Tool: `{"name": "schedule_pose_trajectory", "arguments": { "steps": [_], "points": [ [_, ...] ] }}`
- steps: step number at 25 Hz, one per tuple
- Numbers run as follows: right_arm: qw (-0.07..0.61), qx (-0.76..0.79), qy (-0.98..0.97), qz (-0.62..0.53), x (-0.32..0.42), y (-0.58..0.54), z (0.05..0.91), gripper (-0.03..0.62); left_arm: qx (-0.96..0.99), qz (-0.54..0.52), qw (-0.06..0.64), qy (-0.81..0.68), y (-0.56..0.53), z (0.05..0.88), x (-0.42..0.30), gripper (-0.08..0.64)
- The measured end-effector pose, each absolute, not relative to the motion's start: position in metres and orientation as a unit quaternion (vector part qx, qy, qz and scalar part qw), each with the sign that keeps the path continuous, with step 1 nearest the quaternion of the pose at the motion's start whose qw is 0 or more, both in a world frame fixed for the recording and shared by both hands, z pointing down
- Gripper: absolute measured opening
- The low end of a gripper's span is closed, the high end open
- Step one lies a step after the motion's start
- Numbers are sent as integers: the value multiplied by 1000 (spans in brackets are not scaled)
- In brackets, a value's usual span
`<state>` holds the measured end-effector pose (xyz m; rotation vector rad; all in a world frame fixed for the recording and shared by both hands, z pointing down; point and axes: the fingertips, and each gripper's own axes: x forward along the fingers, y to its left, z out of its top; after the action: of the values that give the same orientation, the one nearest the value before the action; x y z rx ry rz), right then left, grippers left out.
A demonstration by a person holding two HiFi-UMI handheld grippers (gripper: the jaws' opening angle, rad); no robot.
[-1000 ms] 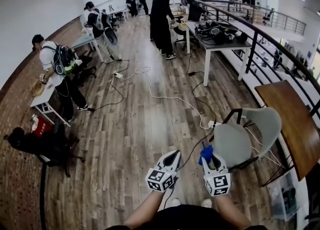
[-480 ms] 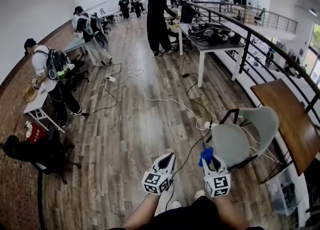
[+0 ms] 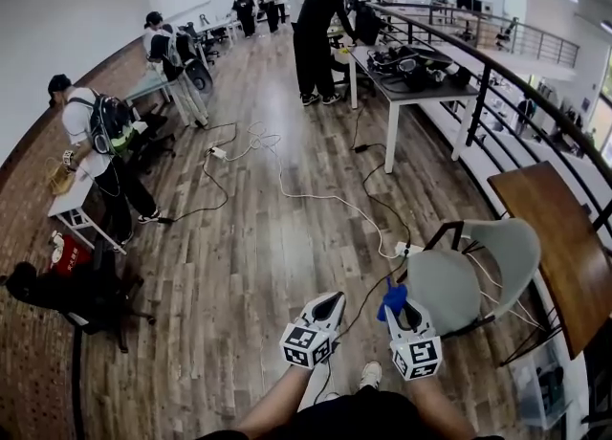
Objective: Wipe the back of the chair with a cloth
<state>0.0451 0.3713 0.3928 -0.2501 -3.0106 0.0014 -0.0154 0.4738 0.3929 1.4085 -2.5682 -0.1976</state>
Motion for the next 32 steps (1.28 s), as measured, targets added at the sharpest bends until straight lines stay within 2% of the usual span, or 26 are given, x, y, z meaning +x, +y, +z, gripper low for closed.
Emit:
{"name": "schedule_pose_trajectory", "arguments": {
  "steps": [6,23,32],
  "points": [
    [64,-100,-993,9,15,353,403,117,472,-66,86,-875,440,386,-41,-2],
    [72,-109,-990,62,-42,282,421,117,472,-32,127,-872,366,405,-84,-2],
    [85,-86,-990,74,-64,269,432,117,503,-68,132,-852,340,405,-120,-2]
  ]
}}
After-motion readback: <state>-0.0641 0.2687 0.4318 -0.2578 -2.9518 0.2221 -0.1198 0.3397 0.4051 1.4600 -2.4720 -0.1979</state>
